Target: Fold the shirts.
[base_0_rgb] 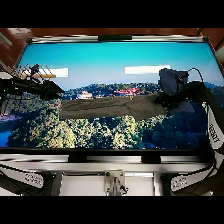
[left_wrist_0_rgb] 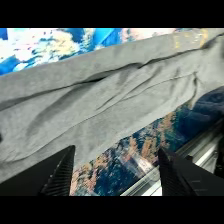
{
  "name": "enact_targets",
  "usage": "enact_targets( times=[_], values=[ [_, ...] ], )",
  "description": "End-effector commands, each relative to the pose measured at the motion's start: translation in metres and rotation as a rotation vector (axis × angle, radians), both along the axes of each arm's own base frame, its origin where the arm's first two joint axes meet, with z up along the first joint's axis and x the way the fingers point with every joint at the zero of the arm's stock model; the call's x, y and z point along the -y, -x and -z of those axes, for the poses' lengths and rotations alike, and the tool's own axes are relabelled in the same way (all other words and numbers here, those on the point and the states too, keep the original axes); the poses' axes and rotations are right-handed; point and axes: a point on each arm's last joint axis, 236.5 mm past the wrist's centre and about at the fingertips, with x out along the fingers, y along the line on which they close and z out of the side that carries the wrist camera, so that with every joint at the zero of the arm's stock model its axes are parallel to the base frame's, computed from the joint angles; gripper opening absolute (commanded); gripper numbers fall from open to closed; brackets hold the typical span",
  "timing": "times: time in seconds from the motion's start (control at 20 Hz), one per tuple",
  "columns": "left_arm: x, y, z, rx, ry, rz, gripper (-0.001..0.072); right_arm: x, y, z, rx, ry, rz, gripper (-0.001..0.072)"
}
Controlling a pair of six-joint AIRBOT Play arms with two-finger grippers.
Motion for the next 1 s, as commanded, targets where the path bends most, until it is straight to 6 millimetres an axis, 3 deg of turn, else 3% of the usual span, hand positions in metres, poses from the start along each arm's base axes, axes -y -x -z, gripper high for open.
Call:
enact_targets(
  times=[0.0,0.15,0.2,0.25,0.3,0.35,0.55,0.7,0.95],
  values=[
    [0.008,-0.005,-0.013,0.032,0.057,-0.004,0.0599,-0.006,0.002,0.007,-0.026,-0.011,0.012,0.0557],
    [0.012,-0.006,-0.016,0.035,0.071,-0.002,0.0599,-0.029,0.005,0.015,-0.038,0.002,-0.053,0.0556],
    [0.014,-0.006,-0.016,0.035,0.071,0.001,0.0599,-0.034,0.007,0.016,-0.03,0.017,-0.093,0.0452],
    [0.015,-0.005,-0.016,0.035,0.074,0.005,0.0599,-0.038,0.008,0.016,-0.029,0.028,-0.113,0.0228],
    [0.017,-0.005,-0.017,0.036,0.074,0.007,0.0594,-0.039,0.008,0.012,-0.023,0.029,-0.118,0.0109],
    [0.018,-0.005,-0.016,0.036,0.074,0.01,0.0591,-0.039,0.007,0.004,-0.006,0.031,-0.119,0.0057],
    [0.041,0.0,-0.018,0.044,0.077,0.065,0.0251,-0.035,-0.003,-0.061,0.139,0.056,-0.113,0.0057],
    [0.09,0.008,-0.016,0.078,0.063,0.167,0.0042,-0.04,0.007,-0.111,0.194,0.046,-0.101,0.0057],
    [0.198,0.026,-0.003,0.142,0.01,0.293,0.0031,-0.052,0.049,-0.163,0.159,0.004,-0.092,0.0057]
  ],
)
